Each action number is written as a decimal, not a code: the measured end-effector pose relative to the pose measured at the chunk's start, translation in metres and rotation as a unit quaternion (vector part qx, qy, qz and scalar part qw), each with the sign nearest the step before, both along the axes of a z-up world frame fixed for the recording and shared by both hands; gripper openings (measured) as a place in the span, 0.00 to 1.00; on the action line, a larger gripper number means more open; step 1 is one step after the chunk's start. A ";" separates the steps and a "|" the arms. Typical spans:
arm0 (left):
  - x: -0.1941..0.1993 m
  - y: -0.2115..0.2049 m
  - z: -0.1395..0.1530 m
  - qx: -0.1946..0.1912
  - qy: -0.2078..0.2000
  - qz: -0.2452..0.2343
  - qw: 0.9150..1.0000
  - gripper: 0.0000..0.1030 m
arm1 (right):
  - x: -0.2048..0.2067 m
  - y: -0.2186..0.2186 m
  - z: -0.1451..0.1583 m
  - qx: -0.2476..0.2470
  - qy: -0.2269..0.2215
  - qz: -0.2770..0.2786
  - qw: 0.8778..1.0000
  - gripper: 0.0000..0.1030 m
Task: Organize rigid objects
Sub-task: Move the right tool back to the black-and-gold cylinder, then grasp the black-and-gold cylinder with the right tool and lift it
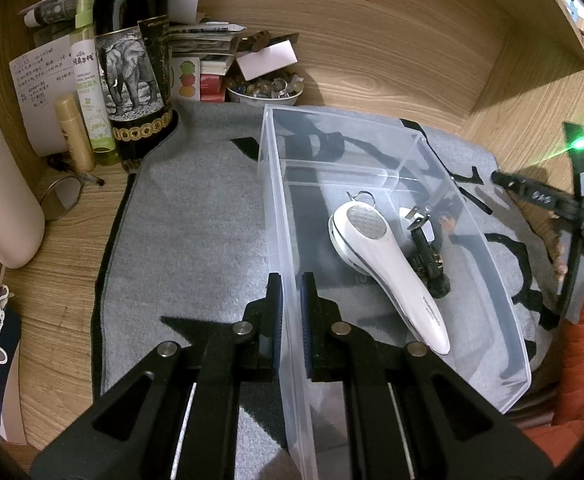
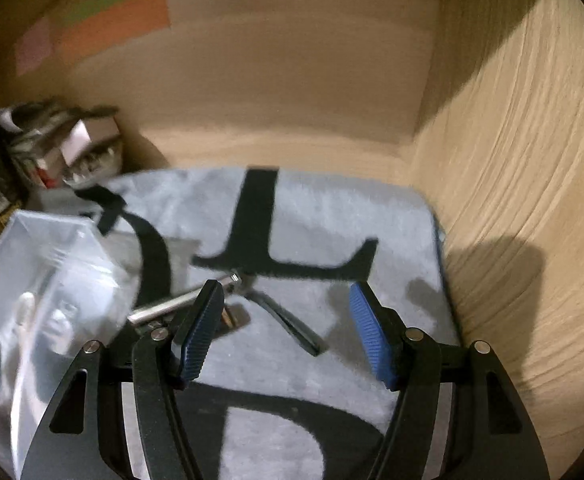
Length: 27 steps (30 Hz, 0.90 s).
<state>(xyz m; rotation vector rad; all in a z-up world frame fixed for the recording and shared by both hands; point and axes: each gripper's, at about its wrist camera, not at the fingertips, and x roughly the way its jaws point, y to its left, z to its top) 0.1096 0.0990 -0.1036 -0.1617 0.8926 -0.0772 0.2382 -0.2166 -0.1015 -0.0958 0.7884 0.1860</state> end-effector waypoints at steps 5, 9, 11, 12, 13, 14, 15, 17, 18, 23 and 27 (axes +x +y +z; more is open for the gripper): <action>0.000 0.000 0.000 0.000 0.000 0.000 1.000 0.08 | 0.013 0.003 -0.026 0.009 0.050 0.001 0.999 0.60; 0.000 0.000 0.000 0.000 0.000 0.000 1.000 0.08 | 0.009 0.017 -0.033 0.035 0.072 0.032 0.996 0.60; 0.000 0.000 0.000 0.000 0.000 -0.001 1.000 0.08 | 0.003 0.031 -0.035 0.026 0.075 0.059 0.995 0.63; -0.001 0.000 -0.001 0.001 0.000 -0.001 1.000 0.08 | -0.001 0.038 -0.036 0.021 0.075 0.073 0.994 0.66; -0.001 0.000 -0.001 0.001 0.000 -0.002 1.000 0.08 | -0.006 0.046 -0.037 0.016 0.074 0.091 0.993 0.74; -0.002 0.001 -0.002 0.001 0.000 -0.002 1.000 0.08 | -0.010 0.050 -0.037 0.013 0.071 0.101 0.992 0.82; -0.002 0.001 -0.002 0.001 0.000 -0.002 1.000 0.08 | -0.014 0.056 -0.038 0.005 0.067 0.112 0.991 0.82; -0.002 0.001 -0.002 0.001 0.000 -0.002 1.000 0.08 | -0.016 0.063 -0.042 -0.010 0.070 0.127 0.989 0.83; -0.003 0.000 -0.002 0.001 0.000 -0.002 1.000 0.08 | -0.016 0.064 -0.043 -0.016 0.073 0.130 0.989 0.83; -0.003 0.000 -0.003 0.000 0.000 -0.002 1.000 0.08 | 0.005 0.063 -0.058 -0.026 0.105 0.117 0.987 0.83; -0.003 0.000 -0.003 -0.001 0.000 -0.002 1.000 0.08 | 0.014 0.058 -0.057 -0.016 0.096 0.111 0.989 0.81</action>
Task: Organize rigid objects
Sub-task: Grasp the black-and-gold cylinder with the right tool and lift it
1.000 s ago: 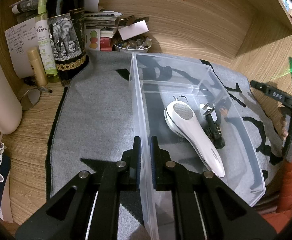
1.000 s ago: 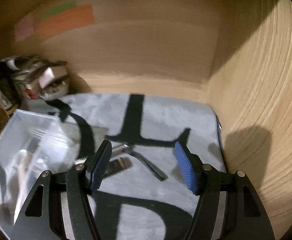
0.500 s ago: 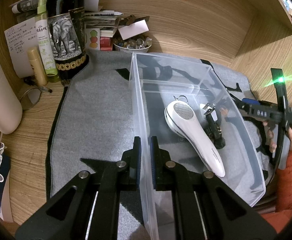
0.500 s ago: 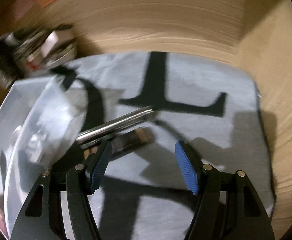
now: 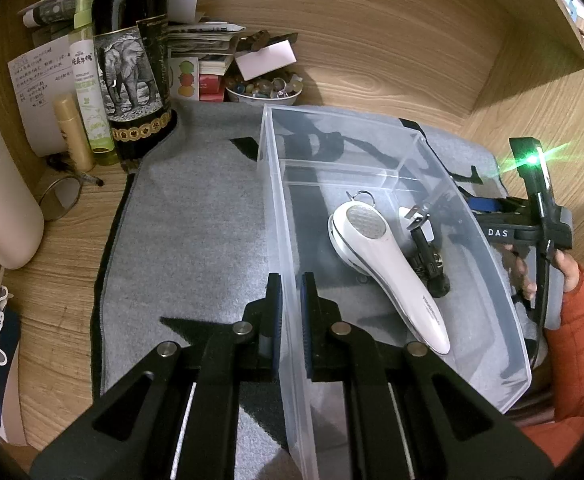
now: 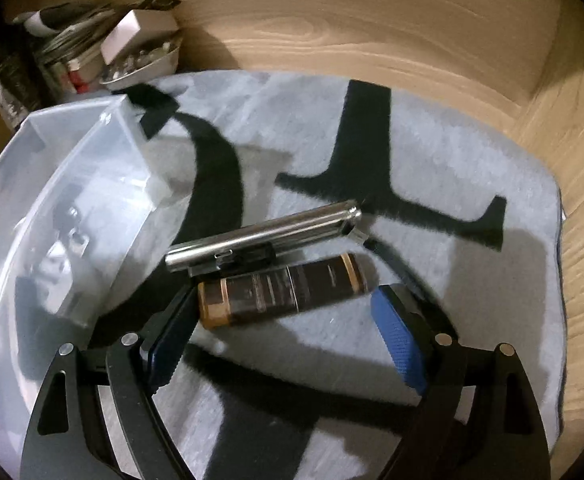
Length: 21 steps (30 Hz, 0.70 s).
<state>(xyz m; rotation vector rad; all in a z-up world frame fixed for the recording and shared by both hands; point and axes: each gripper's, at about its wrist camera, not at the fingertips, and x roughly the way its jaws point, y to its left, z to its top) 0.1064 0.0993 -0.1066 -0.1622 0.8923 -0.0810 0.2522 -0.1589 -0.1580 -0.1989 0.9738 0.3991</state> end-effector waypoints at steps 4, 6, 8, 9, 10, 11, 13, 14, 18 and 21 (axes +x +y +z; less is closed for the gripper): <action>0.000 -0.001 0.000 0.000 0.000 0.000 1.000 0.08 | 0.000 -0.001 0.000 0.001 -0.006 0.001 1.000 0.79; 0.001 0.000 0.000 0.001 0.001 0.000 1.000 0.08 | -0.005 -0.001 0.003 0.000 -0.011 0.001 1.000 0.79; 0.000 0.000 0.000 0.001 0.001 -0.001 1.000 0.08 | -0.012 -0.002 0.010 0.002 -0.022 -0.002 1.000 0.79; 0.000 0.000 0.000 0.001 0.001 -0.001 1.000 0.08 | -0.015 -0.003 0.013 0.006 -0.027 -0.003 1.000 0.79; 0.000 0.000 0.000 0.001 0.001 -0.001 1.000 0.08 | -0.017 -0.004 0.017 0.010 -0.032 -0.004 0.999 0.79; 0.000 0.000 0.001 0.001 0.001 -0.001 1.000 0.08 | -0.022 -0.005 0.023 0.013 -0.039 -0.005 0.999 0.79; 0.001 0.000 0.001 0.002 0.001 -0.001 1.000 0.08 | -0.029 -0.006 0.033 0.019 -0.052 -0.004 0.998 0.79; 0.001 0.000 0.001 0.002 0.001 -0.001 1.000 0.08 | -0.033 -0.006 0.039 0.023 -0.060 -0.003 0.998 0.79; 0.001 0.000 0.001 0.003 0.001 0.000 1.000 0.08 | -0.049 -0.003 0.063 0.038 -0.092 0.007 0.995 0.79; 0.001 0.000 0.002 0.003 0.000 0.000 1.000 0.08 | -0.058 0.004 0.079 0.051 -0.115 0.020 0.992 0.79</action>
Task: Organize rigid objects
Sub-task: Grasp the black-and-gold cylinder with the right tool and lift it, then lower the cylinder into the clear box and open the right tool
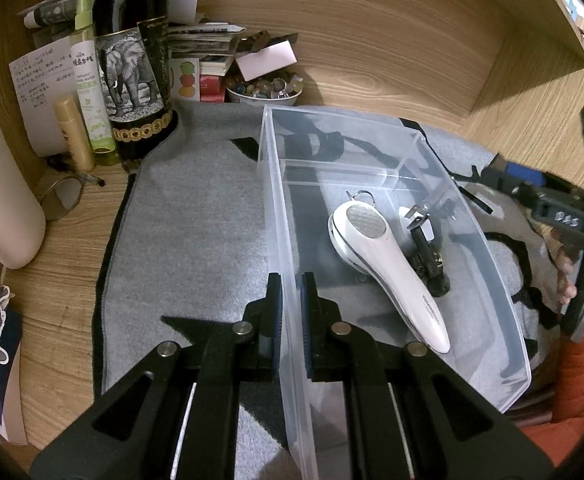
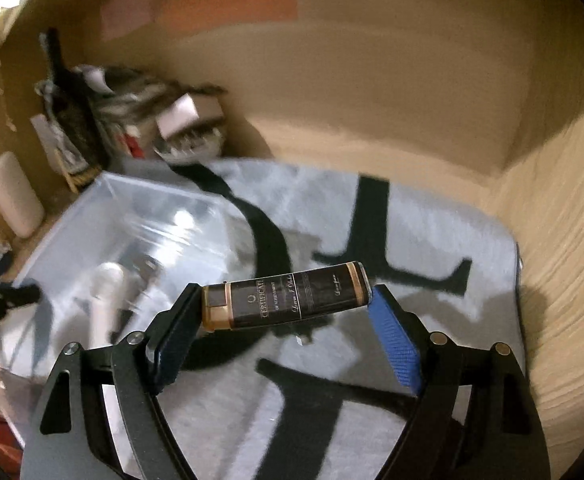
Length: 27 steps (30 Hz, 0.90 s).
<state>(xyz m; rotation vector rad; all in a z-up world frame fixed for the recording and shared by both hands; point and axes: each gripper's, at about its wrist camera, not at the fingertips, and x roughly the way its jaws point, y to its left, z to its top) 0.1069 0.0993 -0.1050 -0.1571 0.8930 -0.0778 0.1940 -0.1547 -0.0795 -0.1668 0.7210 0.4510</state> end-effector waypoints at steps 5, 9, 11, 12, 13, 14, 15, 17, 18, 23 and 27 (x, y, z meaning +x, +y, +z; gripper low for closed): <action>0.000 0.000 0.000 0.000 0.000 0.000 1.000 0.08 | -0.012 0.020 0.018 0.017 -0.032 0.030 0.999 0.79; 0.000 0.000 0.001 -0.002 0.000 0.000 1.000 0.08 | -0.022 0.039 0.026 0.022 -0.045 0.053 0.997 0.79; 0.000 0.000 0.002 -0.002 -0.001 0.000 1.000 0.08 | -0.027 0.046 0.028 0.026 -0.046 0.068 0.996 0.79; 0.000 0.000 0.002 -0.002 -0.001 0.000 1.000 0.08 | -0.028 0.050 0.028 0.026 -0.045 0.074 0.996 0.79; -0.001 0.000 0.002 -0.003 -0.001 0.000 1.000 0.08 | -0.029 0.053 0.027 0.027 -0.044 0.081 0.995 0.79; 0.000 0.000 0.002 -0.003 -0.001 0.000 1.000 0.08 | -0.030 0.057 0.026 0.025 -0.043 0.087 0.995 0.79; 0.000 0.000 0.002 -0.003 -0.001 0.000 1.000 0.08 | -0.030 0.062 0.024 0.022 -0.041 0.094 0.995 0.79; 0.000 0.000 0.002 -0.003 -0.001 0.000 1.000 0.08 | -0.031 0.069 0.020 0.016 -0.037 0.105 0.994 0.79; 0.000 0.000 0.002 -0.003 -0.001 0.000 1.000 0.08 | -0.031 0.073 0.018 0.013 -0.034 0.110 0.993 0.79; 0.000 0.000 0.002 -0.003 -0.001 -0.001 1.000 0.08 | -0.025 0.092 0.003 -0.008 -0.013 0.125 0.992 0.79; 0.000 0.000 0.002 -0.004 -0.001 -0.001 1.000 0.08 | -0.020 0.100 -0.008 -0.017 0.006 0.129 0.992 0.79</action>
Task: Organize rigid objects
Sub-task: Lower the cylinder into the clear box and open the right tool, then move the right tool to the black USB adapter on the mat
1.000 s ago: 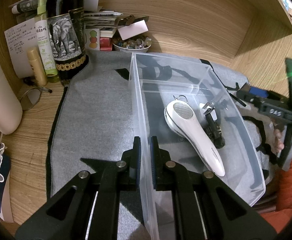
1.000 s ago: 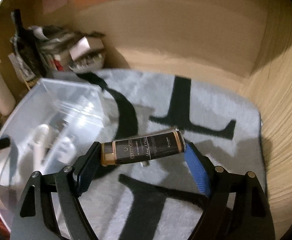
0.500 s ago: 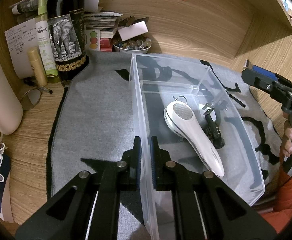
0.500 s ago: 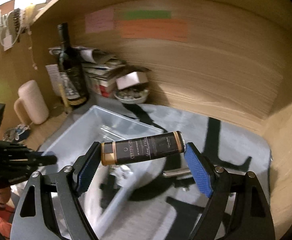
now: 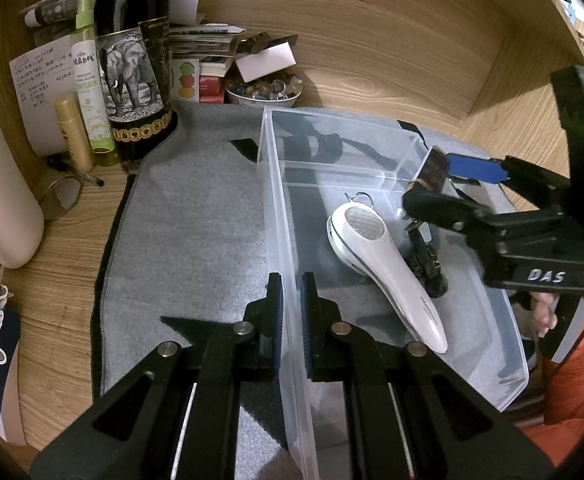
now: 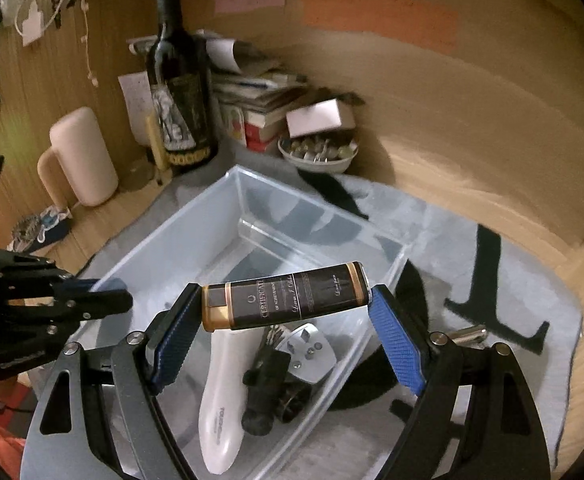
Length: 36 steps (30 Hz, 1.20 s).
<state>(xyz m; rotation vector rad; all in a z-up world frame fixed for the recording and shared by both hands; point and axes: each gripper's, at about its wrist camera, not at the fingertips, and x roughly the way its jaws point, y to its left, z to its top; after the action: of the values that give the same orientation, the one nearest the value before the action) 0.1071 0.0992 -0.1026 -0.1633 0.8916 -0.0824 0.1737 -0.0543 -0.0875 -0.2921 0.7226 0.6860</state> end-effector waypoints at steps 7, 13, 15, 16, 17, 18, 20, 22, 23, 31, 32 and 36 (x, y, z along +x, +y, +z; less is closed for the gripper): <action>0.000 -0.002 0.000 -0.001 0.000 0.000 1.000 0.08 | 0.001 0.004 -0.007 -0.014 0.006 0.001 1.000 0.79; 0.001 -0.002 0.000 -0.001 0.000 -0.001 1.000 0.08 | 0.001 0.003 -0.004 -0.013 0.007 -0.001 1.000 0.79; 0.001 -0.001 0.000 -0.001 0.000 -0.001 1.000 0.08 | 0.000 0.000 0.000 -0.010 0.003 -0.003 1.000 0.79; 0.001 -0.002 0.000 -0.001 0.000 -0.001 1.000 0.08 | 0.000 -0.002 0.002 -0.008 0.000 -0.004 1.000 0.79; 0.001 -0.001 0.000 -0.001 0.000 -0.001 1.000 0.08 | -0.002 -0.005 0.006 -0.003 -0.005 -0.007 1.000 0.79; 0.001 -0.002 0.000 -0.001 0.000 -0.001 1.000 0.08 | -0.003 -0.008 0.009 0.000 -0.009 -0.010 1.000 0.79; 0.001 -0.001 0.000 -0.001 0.000 -0.001 1.000 0.08 | -0.005 -0.014 0.016 0.006 -0.019 -0.015 1.000 0.79; 0.001 -0.002 0.000 -0.001 0.000 -0.001 1.000 0.08 | -0.005 -0.021 0.022 0.010 -0.029 -0.026 0.999 0.79; 0.001 -0.001 0.000 -0.001 0.000 -0.001 1.000 0.08 | -0.005 -0.026 0.025 0.011 -0.034 -0.033 0.999 0.79; 0.003 -0.003 0.000 -0.002 -0.001 -0.003 1.000 0.09 | 0.004 -0.076 0.032 0.002 -0.052 -0.109 0.993 0.79; 0.002 -0.002 0.000 -0.002 -0.001 -0.003 1.000 0.09 | 0.007 -0.083 0.031 0.000 -0.051 -0.121 0.991 0.79; 0.002 -0.002 0.000 -0.002 -0.001 -0.003 1.000 0.09 | 0.019 -0.105 0.025 0.001 -0.036 -0.160 0.986 0.79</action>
<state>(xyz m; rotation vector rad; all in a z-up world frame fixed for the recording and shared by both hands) 0.1091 0.0971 -0.1027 -0.1647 0.8896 -0.0893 0.1930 -0.1591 -0.0622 -0.1928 0.6804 0.3689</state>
